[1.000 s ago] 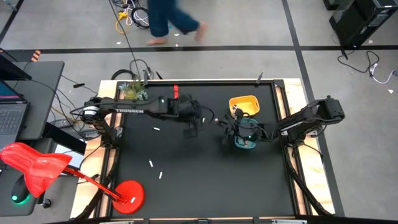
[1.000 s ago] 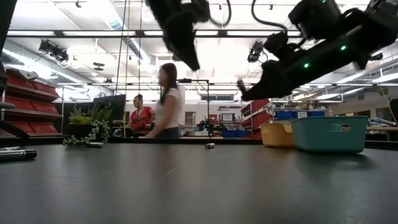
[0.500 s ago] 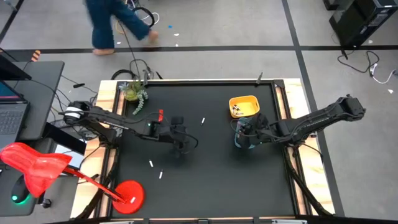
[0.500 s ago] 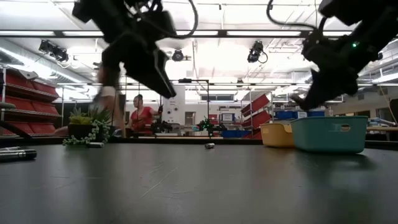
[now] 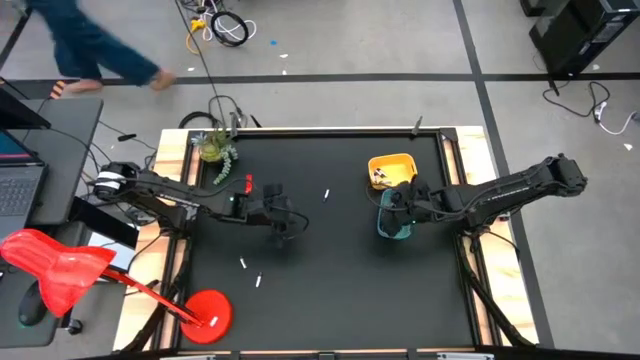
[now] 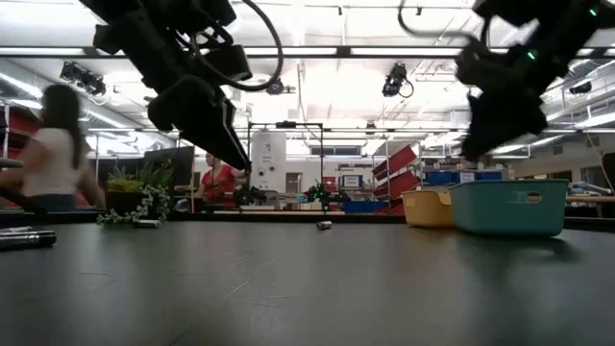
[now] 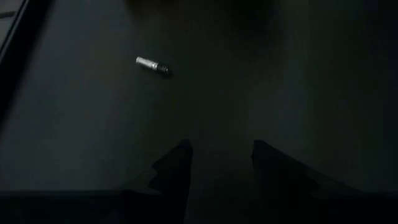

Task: Sort batteries
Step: Put the silver black battery into the yellow bin

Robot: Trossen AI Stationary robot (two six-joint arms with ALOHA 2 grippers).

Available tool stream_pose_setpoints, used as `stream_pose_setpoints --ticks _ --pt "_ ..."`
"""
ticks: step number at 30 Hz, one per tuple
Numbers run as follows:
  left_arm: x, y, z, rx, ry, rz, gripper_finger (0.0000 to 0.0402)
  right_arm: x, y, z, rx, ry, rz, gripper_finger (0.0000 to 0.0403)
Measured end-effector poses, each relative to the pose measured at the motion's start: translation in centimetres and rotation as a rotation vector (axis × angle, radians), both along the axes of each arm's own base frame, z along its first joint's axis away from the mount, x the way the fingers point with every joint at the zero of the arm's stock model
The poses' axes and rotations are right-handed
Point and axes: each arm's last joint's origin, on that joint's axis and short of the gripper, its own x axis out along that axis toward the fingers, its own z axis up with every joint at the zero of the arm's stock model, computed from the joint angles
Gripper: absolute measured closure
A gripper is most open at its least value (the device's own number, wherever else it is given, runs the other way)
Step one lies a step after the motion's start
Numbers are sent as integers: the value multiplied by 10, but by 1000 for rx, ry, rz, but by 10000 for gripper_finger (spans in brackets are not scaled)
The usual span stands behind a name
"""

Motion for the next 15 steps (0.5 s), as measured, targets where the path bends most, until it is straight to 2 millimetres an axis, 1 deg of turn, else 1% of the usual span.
stream_pose_setpoints --ticks 2,4,8,11,15 --pt "2 0 2 -19 -24 24 230 6 1 12 -77 -43 18 236" --pt "6 3 2 -30 -59 45 230 18 3 21 -177 -132 51 244" --pt "19 14 -4 -82 -134 99 230 46 7 28 -374 -308 121 259" --pt "30 21 -15 -100 -174 119 230 65 10 20 -471 -346 185 267" --pt "43 27 -29 -91 -225 157 230 87 14 4 -540 -374 219 273"
